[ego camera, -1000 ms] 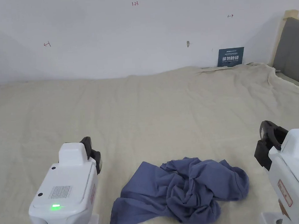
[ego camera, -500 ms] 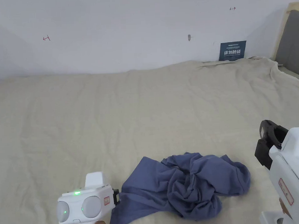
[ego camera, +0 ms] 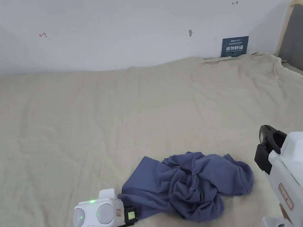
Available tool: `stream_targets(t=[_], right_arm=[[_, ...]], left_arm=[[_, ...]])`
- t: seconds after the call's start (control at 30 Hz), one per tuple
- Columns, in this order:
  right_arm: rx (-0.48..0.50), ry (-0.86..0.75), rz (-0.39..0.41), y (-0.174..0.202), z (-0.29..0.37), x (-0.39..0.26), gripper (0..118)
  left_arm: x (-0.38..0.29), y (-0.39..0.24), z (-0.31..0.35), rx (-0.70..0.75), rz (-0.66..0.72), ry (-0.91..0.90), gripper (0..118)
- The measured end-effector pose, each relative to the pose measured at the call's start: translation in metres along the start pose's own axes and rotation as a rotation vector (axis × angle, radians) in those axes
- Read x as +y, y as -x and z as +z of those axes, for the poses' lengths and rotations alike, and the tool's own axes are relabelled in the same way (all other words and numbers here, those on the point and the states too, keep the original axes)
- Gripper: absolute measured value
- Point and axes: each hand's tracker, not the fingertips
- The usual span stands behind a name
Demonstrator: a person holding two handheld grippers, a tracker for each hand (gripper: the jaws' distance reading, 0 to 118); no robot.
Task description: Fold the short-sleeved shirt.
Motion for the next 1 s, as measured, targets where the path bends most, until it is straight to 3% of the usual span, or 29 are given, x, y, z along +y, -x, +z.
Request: stream_targets(t=[0.1, 0.17, 0.43, 0.6, 0.63, 0.67, 0.73, 0.77, 0.8, 0.87, 1.0], right_arm=[[0.001, 0.01, 0.005, -0.001, -0.002, -0.002, 0], [0.003, 0.019, 0.009, -0.003, -0.006, -0.004, 0], [-0.01, 0.117, -0.012, -0.019, -0.043, -0.02, 0], [-0.023, 0.282, -0.015, -0.031, -0.091, -0.035, 2], [-0.024, 0.333, -0.025, -0.035, -0.103, -0.04, 6], [-0.018, 0.363, -0.047, -0.039, -0.113, -0.045, 18], [-0.025, 0.432, -0.084, -0.047, -0.135, -0.057, 54], [-0.024, 0.463, -0.091, -0.05, -0.144, -0.062, 79], [-0.014, 0.499, -0.095, -0.053, -0.152, -0.069, 92], [0.002, 0.528, -0.102, -0.058, -0.163, -0.084, 101], [0.042, 0.636, -0.079, -0.06, -0.174, -0.107, 101]], left_arm=[[-0.006, -0.013, 0.011, 0.062, -0.067, -0.011, 32], [-0.007, -0.014, 0.016, 0.019, -0.071, -0.019, 5], [0.004, -0.006, 0.038, -0.044, -0.057, -0.08, 0], [0.011, -0.003, 0.057, -0.09, -0.043, -0.124, 0], [0.013, -0.002, 0.056, -0.093, -0.043, -0.13, 0], [0.015, -0.002, 0.057, -0.095, -0.047, -0.131, 0], [0.016, -0.003, 0.06, -0.099, -0.05, -0.144, 0], [0.019, -0.005, 0.063, -0.101, -0.05, -0.145, 0], [0.02, -0.005, 0.063, -0.104, -0.048, -0.146, 0], [0.02, -0.005, 0.063, -0.106, -0.043, -0.149, 0], [0.022, 0.003, 0.055, -0.11, -0.037, -0.141, 0]])
